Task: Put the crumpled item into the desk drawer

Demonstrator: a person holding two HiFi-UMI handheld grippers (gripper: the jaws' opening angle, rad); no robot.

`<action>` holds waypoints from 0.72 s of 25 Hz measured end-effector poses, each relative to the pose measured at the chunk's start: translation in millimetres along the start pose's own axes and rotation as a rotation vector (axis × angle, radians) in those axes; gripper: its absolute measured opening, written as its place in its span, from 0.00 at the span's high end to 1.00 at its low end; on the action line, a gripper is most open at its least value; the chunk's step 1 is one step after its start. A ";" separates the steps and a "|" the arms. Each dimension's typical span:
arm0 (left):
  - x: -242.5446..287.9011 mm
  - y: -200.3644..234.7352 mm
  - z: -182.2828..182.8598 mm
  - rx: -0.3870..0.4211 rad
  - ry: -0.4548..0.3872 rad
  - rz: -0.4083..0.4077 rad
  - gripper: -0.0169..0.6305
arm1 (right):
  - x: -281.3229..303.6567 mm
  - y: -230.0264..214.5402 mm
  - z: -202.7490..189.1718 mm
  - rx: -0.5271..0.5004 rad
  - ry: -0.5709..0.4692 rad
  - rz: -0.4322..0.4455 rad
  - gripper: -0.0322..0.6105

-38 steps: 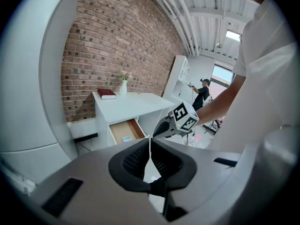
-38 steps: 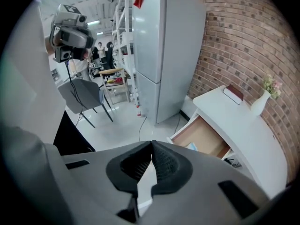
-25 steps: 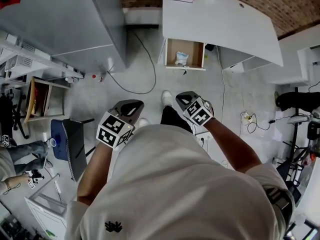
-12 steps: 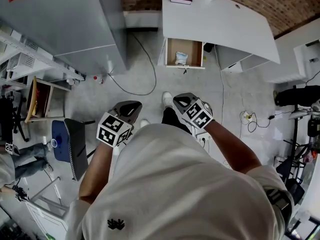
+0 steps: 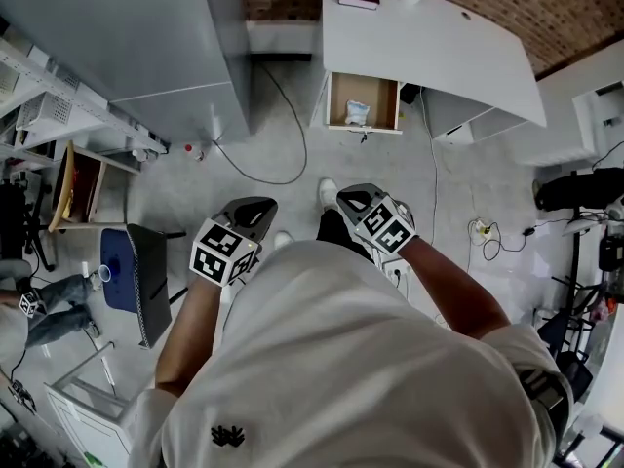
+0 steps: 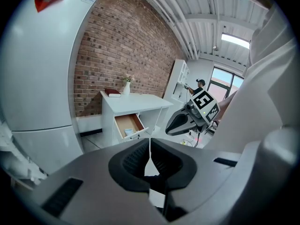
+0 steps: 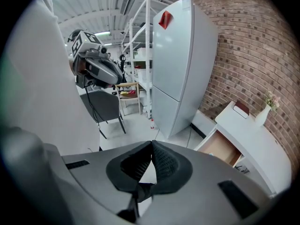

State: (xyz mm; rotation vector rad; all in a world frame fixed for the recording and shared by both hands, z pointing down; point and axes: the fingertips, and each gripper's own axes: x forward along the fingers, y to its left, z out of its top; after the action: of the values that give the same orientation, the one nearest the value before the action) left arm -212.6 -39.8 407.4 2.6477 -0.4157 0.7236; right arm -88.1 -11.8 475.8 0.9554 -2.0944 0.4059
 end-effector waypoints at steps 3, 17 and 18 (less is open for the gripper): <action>-4.1 -0.1 -2.4 -0.001 0.001 0.009 0.93 | 0.8 3.8 5.3 -0.010 -0.012 0.007 0.90; -2.3 2.6 -7.1 -0.006 0.012 0.013 0.93 | 1.7 11.8 8.1 -0.021 -0.015 0.021 0.90; -0.7 2.1 -7.0 -0.005 0.014 0.012 0.93 | 1.7 11.3 6.6 -0.018 -0.014 0.022 0.91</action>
State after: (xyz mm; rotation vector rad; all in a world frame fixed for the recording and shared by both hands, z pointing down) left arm -216.9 -38.6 413.2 2.6356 -0.4289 0.7432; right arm -100.7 -8.9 473.2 0.9273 -2.1196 0.3919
